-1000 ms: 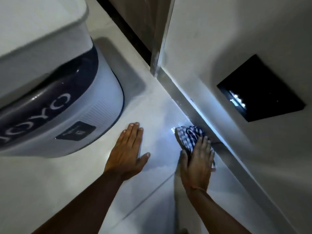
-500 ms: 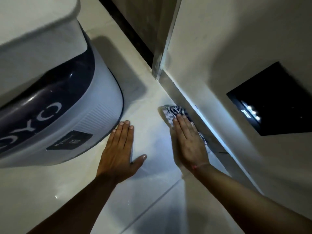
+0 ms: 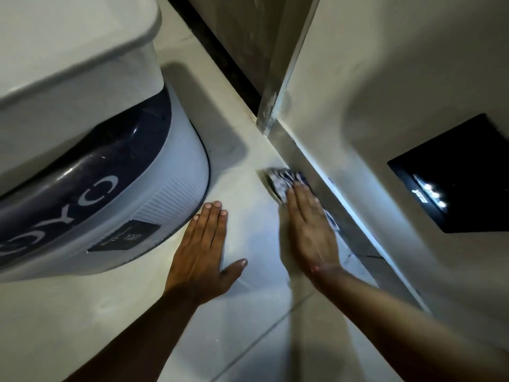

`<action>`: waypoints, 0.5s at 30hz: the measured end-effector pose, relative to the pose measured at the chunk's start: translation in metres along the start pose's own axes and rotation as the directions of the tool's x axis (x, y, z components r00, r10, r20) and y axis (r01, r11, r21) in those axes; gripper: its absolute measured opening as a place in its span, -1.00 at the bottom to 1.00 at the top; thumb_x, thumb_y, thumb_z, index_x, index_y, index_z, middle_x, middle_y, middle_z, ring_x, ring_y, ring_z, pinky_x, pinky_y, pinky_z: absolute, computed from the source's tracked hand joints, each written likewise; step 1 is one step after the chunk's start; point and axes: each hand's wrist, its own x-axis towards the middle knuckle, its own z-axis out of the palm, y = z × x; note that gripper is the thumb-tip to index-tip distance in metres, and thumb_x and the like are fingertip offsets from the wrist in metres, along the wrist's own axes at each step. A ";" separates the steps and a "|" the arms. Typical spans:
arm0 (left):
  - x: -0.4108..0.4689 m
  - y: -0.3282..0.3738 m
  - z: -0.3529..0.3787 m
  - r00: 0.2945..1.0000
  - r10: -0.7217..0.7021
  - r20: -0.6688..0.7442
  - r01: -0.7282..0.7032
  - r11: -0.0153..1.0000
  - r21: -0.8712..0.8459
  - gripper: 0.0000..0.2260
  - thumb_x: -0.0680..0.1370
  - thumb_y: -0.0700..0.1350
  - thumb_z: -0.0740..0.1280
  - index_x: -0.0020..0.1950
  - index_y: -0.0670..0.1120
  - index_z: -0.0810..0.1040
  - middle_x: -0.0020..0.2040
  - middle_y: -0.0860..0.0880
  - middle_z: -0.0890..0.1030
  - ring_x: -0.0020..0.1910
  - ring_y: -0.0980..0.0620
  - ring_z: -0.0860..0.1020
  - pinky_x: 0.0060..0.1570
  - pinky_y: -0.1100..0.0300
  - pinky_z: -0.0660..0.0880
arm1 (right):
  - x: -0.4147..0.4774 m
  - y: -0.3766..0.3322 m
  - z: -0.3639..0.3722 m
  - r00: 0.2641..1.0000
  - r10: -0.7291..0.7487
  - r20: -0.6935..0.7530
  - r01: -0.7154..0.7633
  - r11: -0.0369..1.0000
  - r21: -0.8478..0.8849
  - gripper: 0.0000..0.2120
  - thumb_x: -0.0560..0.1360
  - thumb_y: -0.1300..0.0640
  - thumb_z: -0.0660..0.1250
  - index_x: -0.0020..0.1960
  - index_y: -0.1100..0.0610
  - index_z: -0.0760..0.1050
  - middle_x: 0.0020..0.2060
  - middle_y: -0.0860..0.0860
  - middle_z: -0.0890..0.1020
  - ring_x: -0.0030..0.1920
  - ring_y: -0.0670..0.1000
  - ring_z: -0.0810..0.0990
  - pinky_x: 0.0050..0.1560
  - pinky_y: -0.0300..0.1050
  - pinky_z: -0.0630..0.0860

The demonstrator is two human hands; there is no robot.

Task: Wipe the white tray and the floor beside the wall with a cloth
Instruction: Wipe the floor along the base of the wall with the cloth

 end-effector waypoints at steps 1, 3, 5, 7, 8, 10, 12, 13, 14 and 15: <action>-0.001 0.000 -0.001 1.000 0.000 0.011 0.000 1.000 0.004 -0.12 0.54 0.38 0.16 0.62 -0.20 0.05 0.65 -0.19 0.06 0.64 -0.15 0.02 0.56 -0.13 0.20 | -0.028 0.008 -0.003 1.000 0.021 0.001 -0.021 1.000 0.001 -0.44 0.61 0.26 0.01 0.56 0.11 -0.09 0.57 0.07 0.03 0.56 0.05 -0.01 0.54 -0.01 -0.01; -0.002 0.001 -0.003 1.000 -0.004 0.025 0.004 1.000 0.003 -0.12 0.54 0.39 0.15 0.63 -0.20 0.03 0.65 -0.19 0.04 0.64 -0.14 0.00 0.57 -0.12 0.18 | -0.050 0.012 -0.006 0.995 0.090 0.042 -0.091 0.996 0.025 -0.36 0.58 0.31 0.10 0.56 0.10 -0.13 0.57 0.06 0.01 0.56 0.01 -0.07 0.53 -0.02 -0.05; -0.002 0.001 -0.004 1.000 -0.011 0.017 0.011 1.000 0.002 -0.12 0.54 0.39 0.15 0.63 -0.20 0.04 0.65 -0.19 0.05 0.64 -0.15 0.02 0.57 -0.12 0.19 | -0.008 -0.007 -0.004 0.994 0.107 0.018 -0.108 0.990 0.089 -0.42 0.59 0.33 -0.01 0.55 0.10 -0.10 0.57 0.05 0.00 0.54 -0.06 -0.14 0.52 -0.09 -0.17; -0.001 0.003 -0.003 1.000 -0.007 0.000 0.007 1.000 0.006 -0.11 0.54 0.39 0.14 0.62 -0.22 0.06 0.65 -0.21 0.08 0.64 -0.16 0.04 0.57 -0.13 0.18 | 0.051 -0.036 -0.003 0.997 0.071 0.021 -0.073 0.993 0.096 -0.38 0.53 0.37 -0.04 0.56 0.11 -0.06 0.57 0.05 -0.01 0.55 -0.03 -0.13 0.50 -0.13 -0.24; 0.000 0.004 -0.003 1.000 -0.010 0.002 0.010 1.000 0.008 -0.11 0.54 0.40 0.13 0.62 -0.22 0.06 0.65 -0.22 0.08 0.64 -0.16 0.04 0.58 -0.12 0.16 | 0.071 -0.045 -0.003 0.998 0.061 0.019 -0.063 0.995 0.083 -0.35 0.50 0.40 -0.02 0.56 0.12 -0.05 0.57 0.06 -0.01 0.56 0.00 -0.12 0.50 -0.13 -0.24; 0.000 0.004 -0.005 1.000 -0.018 0.011 0.018 1.000 0.001 -0.11 0.54 0.39 0.13 0.62 -0.23 0.06 0.64 -0.22 0.08 0.64 -0.17 0.04 0.58 -0.12 0.16 | 0.073 -0.044 -0.001 0.999 0.046 0.014 -0.047 0.997 0.063 -0.33 0.50 0.42 0.00 0.56 0.12 -0.05 0.57 0.05 -0.01 0.56 0.02 -0.10 0.49 -0.18 -0.28; 0.000 0.006 -0.009 1.000 -0.013 0.021 0.013 1.000 -0.013 -0.12 0.54 0.37 0.14 0.62 -0.22 0.05 0.64 -0.22 0.07 0.64 -0.17 0.04 0.57 -0.12 0.17 | 0.026 -0.018 -0.002 0.999 0.045 0.018 -0.046 0.996 0.075 -0.38 0.57 0.38 -0.01 0.55 0.07 -0.09 0.57 0.02 -0.02 0.56 0.00 -0.08 0.48 -0.26 -0.32; -0.001 0.005 -0.011 0.999 -0.014 0.040 0.015 1.000 -0.015 -0.12 0.54 0.38 0.13 0.62 -0.21 0.03 0.65 -0.21 0.05 0.64 -0.17 0.02 0.58 -0.11 0.16 | -0.003 -0.006 -0.005 0.999 0.051 0.011 -0.051 0.996 0.076 -0.40 0.60 0.37 -0.01 0.55 0.05 -0.13 0.57 0.00 -0.03 0.56 -0.01 -0.06 0.48 -0.27 -0.31; -0.002 0.005 -0.013 0.998 -0.014 0.056 0.015 1.000 -0.018 -0.11 0.53 0.39 0.12 0.63 -0.20 0.01 0.65 -0.20 0.03 0.64 -0.16 0.00 0.58 -0.11 0.14 | -0.026 0.002 -0.009 0.997 0.070 0.017 -0.071 0.995 0.075 -0.39 0.60 0.37 -0.01 0.55 0.06 -0.14 0.56 0.00 -0.03 0.56 0.00 -0.04 0.49 -0.25 -0.28; -0.002 0.005 -0.013 0.998 -0.014 0.066 0.016 1.000 -0.023 -0.11 0.53 0.39 0.10 0.63 -0.20 -0.01 0.65 -0.19 0.02 0.64 -0.16 -0.01 0.58 -0.11 0.14 | -0.036 0.007 -0.011 0.996 0.080 0.034 -0.081 0.995 0.057 -0.39 0.58 0.39 -0.01 0.55 0.08 -0.11 0.57 0.02 -0.02 0.56 0.03 -0.02 0.51 -0.21 -0.24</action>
